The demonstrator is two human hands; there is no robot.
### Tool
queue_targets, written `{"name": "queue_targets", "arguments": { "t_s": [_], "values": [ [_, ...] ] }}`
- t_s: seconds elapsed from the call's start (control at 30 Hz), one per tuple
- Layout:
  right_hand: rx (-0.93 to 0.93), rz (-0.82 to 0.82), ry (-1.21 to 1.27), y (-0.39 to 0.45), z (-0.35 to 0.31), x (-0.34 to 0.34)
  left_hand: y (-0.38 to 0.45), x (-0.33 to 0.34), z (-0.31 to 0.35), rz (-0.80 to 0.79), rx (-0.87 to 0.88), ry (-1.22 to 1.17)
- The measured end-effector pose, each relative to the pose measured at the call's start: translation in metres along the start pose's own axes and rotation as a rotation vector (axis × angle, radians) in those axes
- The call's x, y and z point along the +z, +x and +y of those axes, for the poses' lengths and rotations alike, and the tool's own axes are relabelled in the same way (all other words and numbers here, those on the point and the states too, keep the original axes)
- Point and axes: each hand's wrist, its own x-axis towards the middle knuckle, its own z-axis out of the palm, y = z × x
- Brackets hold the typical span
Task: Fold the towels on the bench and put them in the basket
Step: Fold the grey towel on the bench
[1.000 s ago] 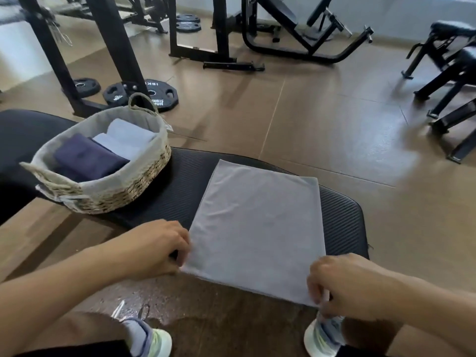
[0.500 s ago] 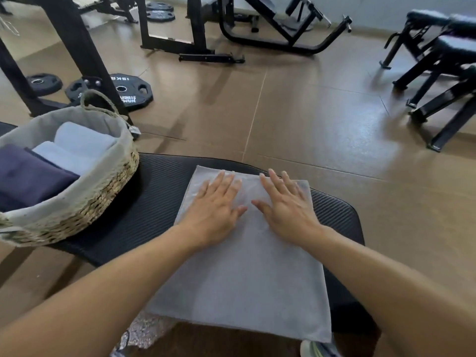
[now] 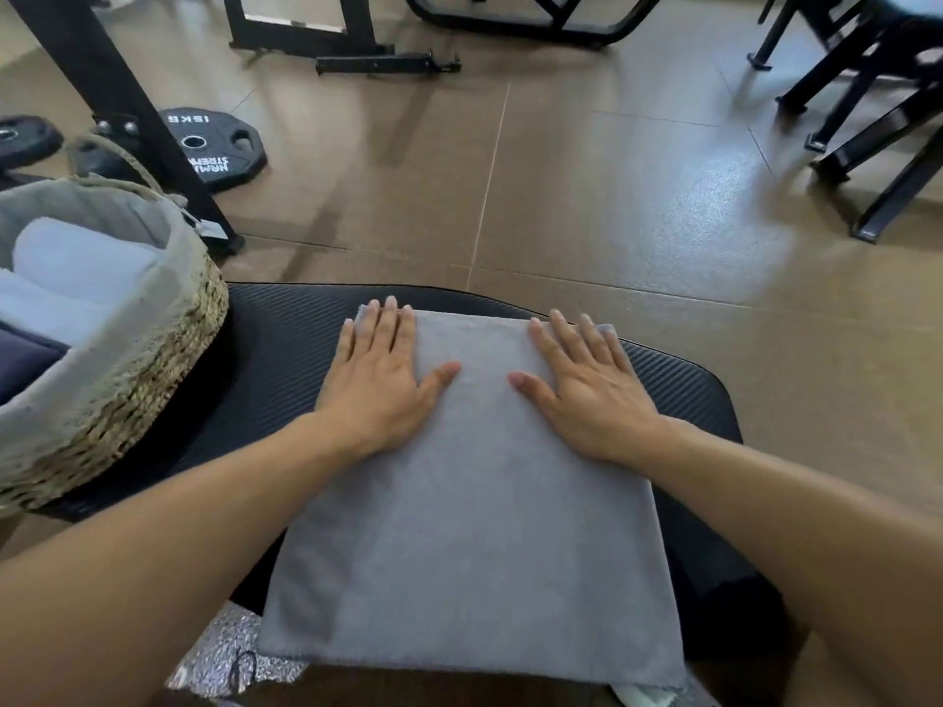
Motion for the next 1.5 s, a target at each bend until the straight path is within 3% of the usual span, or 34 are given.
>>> {"name": "queue_targets", "arguments": {
  "t_s": [0.1, 0.23, 0.3, 0.37, 0.47, 0.57, 0.63, 0.7, 0.83, 1.1, 1.2, 1.27, 1.5],
  "values": [
    [0.038, 0.035, 0.121, 0.008, 0.009, -0.007, -0.002, -0.001, -0.001, -0.005, 0.014, -0.002],
    [0.284, 0.04, 0.336, 0.023, 0.038, -0.028, -0.014, -0.008, 0.013, 0.09, 0.086, -0.041],
    [0.355, -0.016, 0.393, 0.029, 0.049, -0.033, -0.034, -0.004, 0.036, 0.137, 0.262, -0.108],
    [0.379, 0.045, 0.525, 0.033, 0.054, -0.033, -0.062, 0.001, 0.064, 0.112, 0.496, -0.151],
    [0.394, 0.225, 0.691, 0.037, 0.053, -0.032, -0.108, 0.009, 0.102, -0.089, 0.803, -0.126],
    [0.377, 0.28, 0.669, 0.035, 0.049, -0.039, -0.138, 0.027, 0.125, -0.195, 0.945, -0.034],
    [0.371, 0.297, 0.648, 0.035, 0.05, -0.042, -0.144, 0.048, 0.126, -0.122, 0.988, 0.086],
    [0.394, 0.298, 0.619, 0.033, 0.053, -0.042, -0.146, 0.06, 0.123, -0.015, 0.993, 0.185],
    [0.429, 0.306, 0.609, 0.03, 0.065, -0.043, -0.146, 0.063, 0.119, 0.041, 0.985, 0.062],
    [0.513, 0.307, 0.555, 0.015, 0.105, -0.051, -0.129, 0.039, 0.083, -0.11, 0.905, -0.139],
    [0.5, 0.21, 0.551, 0.001, 0.118, -0.055, -0.118, 0.028, 0.049, -0.144, 0.861, -0.18],
    [0.426, 0.108, 0.506, -0.011, 0.118, -0.058, -0.116, 0.016, 0.027, -0.16, 0.814, -0.252],
    [-0.021, -0.234, 0.182, -0.069, 0.06, -0.062, -0.137, -0.024, -0.059, -0.217, 0.395, -0.716]
  ]
}}
